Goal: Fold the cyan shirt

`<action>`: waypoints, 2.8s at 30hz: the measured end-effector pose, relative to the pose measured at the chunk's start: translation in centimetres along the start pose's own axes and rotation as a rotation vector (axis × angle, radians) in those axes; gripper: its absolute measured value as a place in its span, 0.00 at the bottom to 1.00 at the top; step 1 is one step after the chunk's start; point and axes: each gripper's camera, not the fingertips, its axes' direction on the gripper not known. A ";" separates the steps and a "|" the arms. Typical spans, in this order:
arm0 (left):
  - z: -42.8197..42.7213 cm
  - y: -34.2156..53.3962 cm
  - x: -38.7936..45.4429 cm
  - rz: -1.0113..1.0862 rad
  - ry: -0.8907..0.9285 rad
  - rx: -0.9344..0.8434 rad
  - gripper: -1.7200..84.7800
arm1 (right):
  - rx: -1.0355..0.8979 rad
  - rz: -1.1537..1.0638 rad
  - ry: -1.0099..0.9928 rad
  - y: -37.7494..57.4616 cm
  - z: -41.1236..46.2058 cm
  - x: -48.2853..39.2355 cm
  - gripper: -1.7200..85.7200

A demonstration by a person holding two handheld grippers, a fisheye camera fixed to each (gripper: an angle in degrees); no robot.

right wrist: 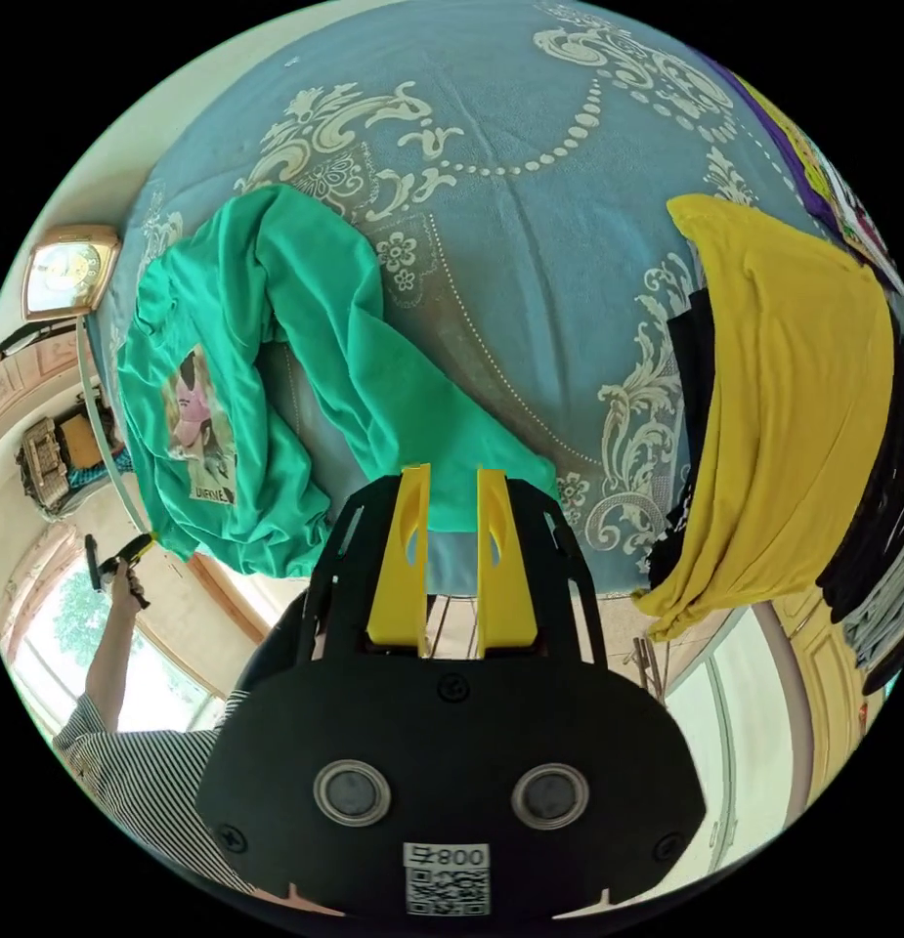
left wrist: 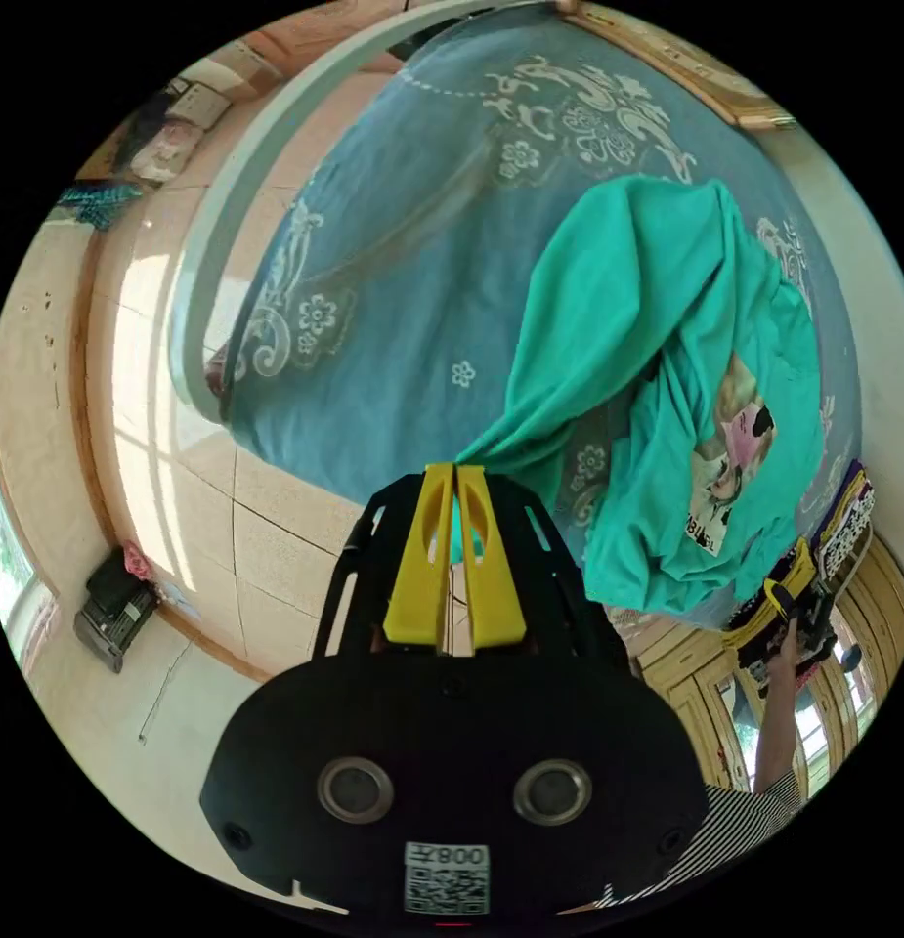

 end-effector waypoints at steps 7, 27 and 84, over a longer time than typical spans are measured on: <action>-3.5 -0.2 -5.8 -0.167 -0.074 0.193 0.03 | -0.127 -0.157 0.186 -5.1 4.2 -3.8 0.11; 7.3 -1.1 -3.8 0.134 0.176 0.116 0.03 | 0.252 -0.102 0.381 -10.5 -19.2 -0.7 0.03; 31.0 4.0 -15.4 0.319 0.625 -0.202 0.03 | -0.282 -0.305 -0.575 5.8 21.5 2.2 0.05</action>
